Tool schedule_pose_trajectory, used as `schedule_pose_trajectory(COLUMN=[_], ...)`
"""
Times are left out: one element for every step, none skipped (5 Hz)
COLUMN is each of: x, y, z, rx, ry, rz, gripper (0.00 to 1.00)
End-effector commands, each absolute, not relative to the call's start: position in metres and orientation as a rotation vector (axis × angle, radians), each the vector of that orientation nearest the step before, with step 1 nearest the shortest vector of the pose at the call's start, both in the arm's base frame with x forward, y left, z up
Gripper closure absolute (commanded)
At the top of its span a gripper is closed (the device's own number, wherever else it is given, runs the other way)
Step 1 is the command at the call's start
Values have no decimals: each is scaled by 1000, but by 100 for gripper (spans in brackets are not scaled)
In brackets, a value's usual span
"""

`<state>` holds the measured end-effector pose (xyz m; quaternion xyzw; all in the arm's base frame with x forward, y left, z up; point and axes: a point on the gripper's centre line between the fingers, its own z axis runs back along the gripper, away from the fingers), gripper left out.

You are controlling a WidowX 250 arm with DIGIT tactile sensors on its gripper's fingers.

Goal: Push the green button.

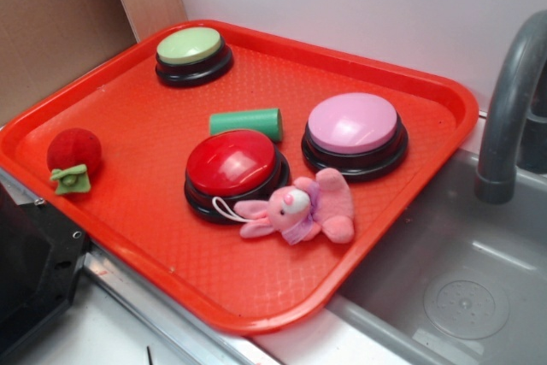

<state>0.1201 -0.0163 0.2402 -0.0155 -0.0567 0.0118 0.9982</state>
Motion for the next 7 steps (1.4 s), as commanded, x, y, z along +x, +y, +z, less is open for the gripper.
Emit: schedule_pose_trajectory(x=[200,234,260,285,296,294,290], y=[62,90,102,105,106,107,110], z=[195,168,132,108,87,73,60], rx=[70,85,86,61,79,70,71], ry=[-111,-178,-208,-224,-214,-179,-171], rz=[196,222,134,46,18,-4,-11], gripper=[0,0,0,0,0,0,0])
